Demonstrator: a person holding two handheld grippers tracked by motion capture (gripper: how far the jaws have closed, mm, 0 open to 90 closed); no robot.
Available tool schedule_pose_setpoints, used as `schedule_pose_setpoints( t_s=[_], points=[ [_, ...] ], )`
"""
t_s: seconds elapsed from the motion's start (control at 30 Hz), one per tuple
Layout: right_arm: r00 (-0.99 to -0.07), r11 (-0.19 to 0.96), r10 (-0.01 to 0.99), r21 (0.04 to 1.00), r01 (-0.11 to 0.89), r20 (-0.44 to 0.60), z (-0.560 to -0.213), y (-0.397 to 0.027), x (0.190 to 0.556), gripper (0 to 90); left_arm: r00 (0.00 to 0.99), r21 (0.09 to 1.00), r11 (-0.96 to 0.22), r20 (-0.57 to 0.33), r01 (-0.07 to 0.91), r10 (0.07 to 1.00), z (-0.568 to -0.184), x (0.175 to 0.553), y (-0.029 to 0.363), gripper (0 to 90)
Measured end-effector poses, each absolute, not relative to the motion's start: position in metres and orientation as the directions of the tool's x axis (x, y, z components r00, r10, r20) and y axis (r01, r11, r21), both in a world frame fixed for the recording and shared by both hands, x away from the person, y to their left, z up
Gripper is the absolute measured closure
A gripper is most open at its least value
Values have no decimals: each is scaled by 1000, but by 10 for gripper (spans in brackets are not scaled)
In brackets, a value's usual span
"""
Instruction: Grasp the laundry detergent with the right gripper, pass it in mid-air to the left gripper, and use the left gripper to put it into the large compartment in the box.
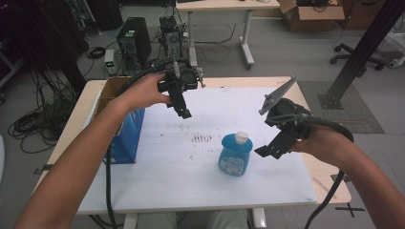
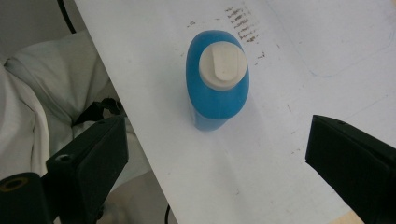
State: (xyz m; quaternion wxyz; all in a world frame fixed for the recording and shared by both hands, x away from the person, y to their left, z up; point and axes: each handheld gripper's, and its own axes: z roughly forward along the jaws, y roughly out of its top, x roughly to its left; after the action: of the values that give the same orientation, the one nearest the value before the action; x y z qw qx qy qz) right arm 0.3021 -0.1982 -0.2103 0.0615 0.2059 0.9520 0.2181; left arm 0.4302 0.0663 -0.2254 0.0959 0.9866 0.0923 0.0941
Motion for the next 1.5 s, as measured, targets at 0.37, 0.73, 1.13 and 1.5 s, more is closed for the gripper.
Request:
schedule_pose_setpoints(
  t_s=[0.37, 0.73, 1.13, 1.5],
  points=[
    [-905, 794, 426, 479, 374, 1, -231, -205, 301, 54, 965, 203, -965, 168, 165, 200, -226, 429, 66, 49],
    [-901, 740, 435, 570, 357, -1, -260, -217, 298, 51, 966, 198, -967, 166, 162, 196, -228, 427, 66, 49],
    [-902, 675, 432, 662, 325, 2, -289, -225, 295, 50, 969, 183, -969, 154, 165, 194, -233, 428, 65, 49],
    [-892, 564, 452, 771, 297, 13, -315, -237, 295, 49, 970, 175, -971, 149, 164, 191, -235, 428, 63, 50]
  ],
)
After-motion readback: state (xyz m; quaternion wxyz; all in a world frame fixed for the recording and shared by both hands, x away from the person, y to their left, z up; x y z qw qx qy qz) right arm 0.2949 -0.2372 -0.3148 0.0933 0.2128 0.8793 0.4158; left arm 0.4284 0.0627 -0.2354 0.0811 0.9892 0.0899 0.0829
